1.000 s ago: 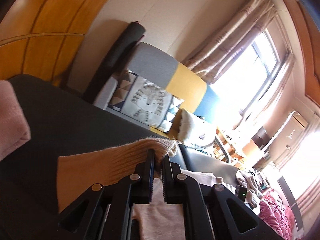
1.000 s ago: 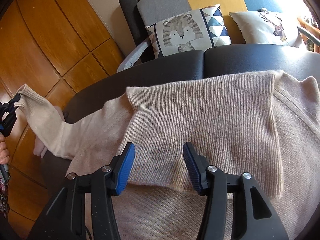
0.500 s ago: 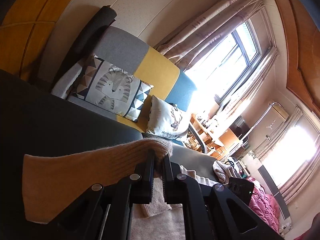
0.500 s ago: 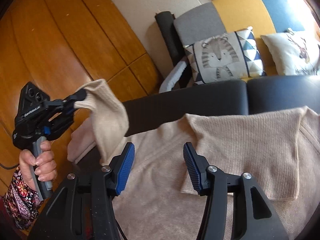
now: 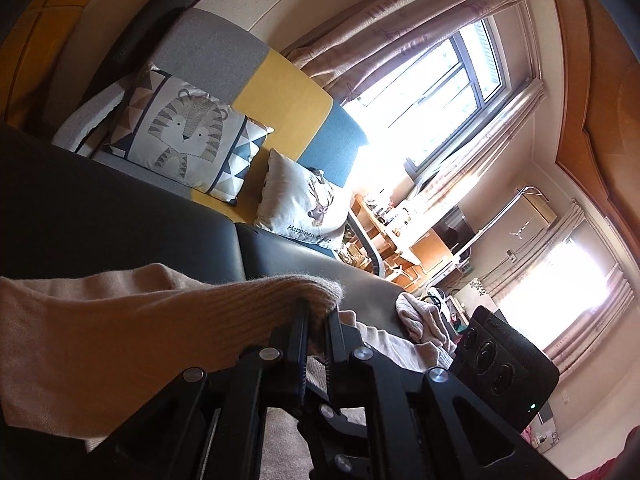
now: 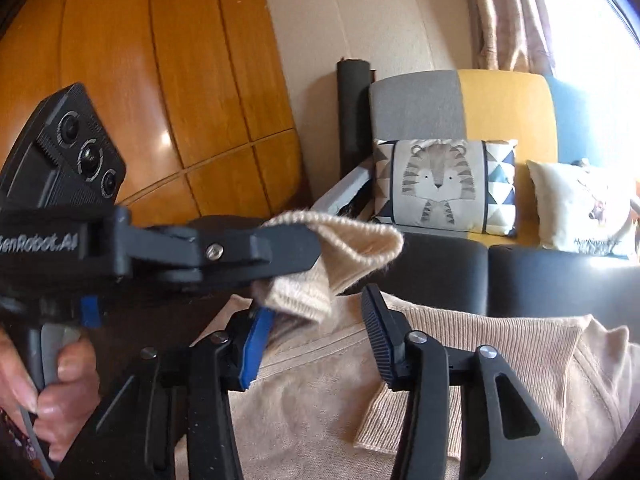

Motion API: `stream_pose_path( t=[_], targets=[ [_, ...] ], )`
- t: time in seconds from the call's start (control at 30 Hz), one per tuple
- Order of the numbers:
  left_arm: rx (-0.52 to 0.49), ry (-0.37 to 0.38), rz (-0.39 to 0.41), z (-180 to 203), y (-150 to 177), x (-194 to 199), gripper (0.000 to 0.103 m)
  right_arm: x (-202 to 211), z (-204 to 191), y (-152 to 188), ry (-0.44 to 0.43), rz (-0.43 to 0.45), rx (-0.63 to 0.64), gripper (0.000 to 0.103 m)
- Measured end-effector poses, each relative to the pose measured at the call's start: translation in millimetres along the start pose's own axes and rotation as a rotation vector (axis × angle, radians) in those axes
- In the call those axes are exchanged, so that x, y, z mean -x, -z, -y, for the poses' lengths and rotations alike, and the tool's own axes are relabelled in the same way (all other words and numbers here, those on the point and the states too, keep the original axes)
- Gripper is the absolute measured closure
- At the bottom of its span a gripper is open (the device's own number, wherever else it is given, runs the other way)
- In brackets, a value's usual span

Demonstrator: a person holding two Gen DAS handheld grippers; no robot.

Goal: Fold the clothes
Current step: 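Lift the cuff with the left gripper to the right gripper while the right gripper grasps it, then pull the ribbed sleeve cuff across the sweater body with the right gripper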

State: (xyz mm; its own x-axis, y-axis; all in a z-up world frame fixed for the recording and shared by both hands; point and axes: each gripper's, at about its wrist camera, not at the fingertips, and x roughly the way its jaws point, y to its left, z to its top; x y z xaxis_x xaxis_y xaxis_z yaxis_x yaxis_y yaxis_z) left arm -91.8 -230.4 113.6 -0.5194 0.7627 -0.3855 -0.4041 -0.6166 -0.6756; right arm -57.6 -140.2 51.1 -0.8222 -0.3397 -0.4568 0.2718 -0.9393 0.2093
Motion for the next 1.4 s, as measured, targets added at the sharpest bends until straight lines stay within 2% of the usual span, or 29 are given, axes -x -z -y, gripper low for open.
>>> stream_pose_path(
  t=[0.07,0.13,0.23,0.37,0.5,0.57,0.77,0.93,1.2,1.33,1.4],
  targets=[
    [-0.003,0.007,-0.013,3,2,-6,0.097,0,9,-1,-0.004,0.002,-0.033,0.079],
    [-0.004,0.013,-0.024,6,4,-12,0.097,0,17,-1,-0.011,0.001,-0.065,0.082],
    [-0.004,0.017,-0.038,9,6,-19,0.097,1,26,0,-0.019,-0.001,-0.101,0.096],
    [-0.004,0.011,-0.043,9,8,-23,0.097,3,35,3,-0.028,0.000,-0.143,0.097],
    [0.010,0.003,-0.036,5,9,-20,0.088,6,50,6,-0.027,-0.002,-0.211,0.097],
    [0.023,-0.003,-0.023,1,9,-15,0.087,9,59,6,-0.028,0.005,-0.250,0.097],
    [0.038,-0.092,0.032,-27,13,7,0.087,26,78,-1,-0.021,0.054,-0.303,0.097],
    [0.066,-0.177,0.031,-60,32,19,0.087,36,88,-11,-0.009,0.086,-0.321,0.097],
    [0.117,-0.349,-0.013,-115,74,29,0.087,43,106,-13,0.003,0.086,-0.361,0.097],
    [0.052,-0.354,-0.068,-112,94,28,0.087,42,112,-10,-0.007,0.076,-0.387,0.097],
    [0.007,-0.307,-0.117,-106,104,24,0.087,43,111,-10,-0.011,0.078,-0.385,0.097]
  ],
)
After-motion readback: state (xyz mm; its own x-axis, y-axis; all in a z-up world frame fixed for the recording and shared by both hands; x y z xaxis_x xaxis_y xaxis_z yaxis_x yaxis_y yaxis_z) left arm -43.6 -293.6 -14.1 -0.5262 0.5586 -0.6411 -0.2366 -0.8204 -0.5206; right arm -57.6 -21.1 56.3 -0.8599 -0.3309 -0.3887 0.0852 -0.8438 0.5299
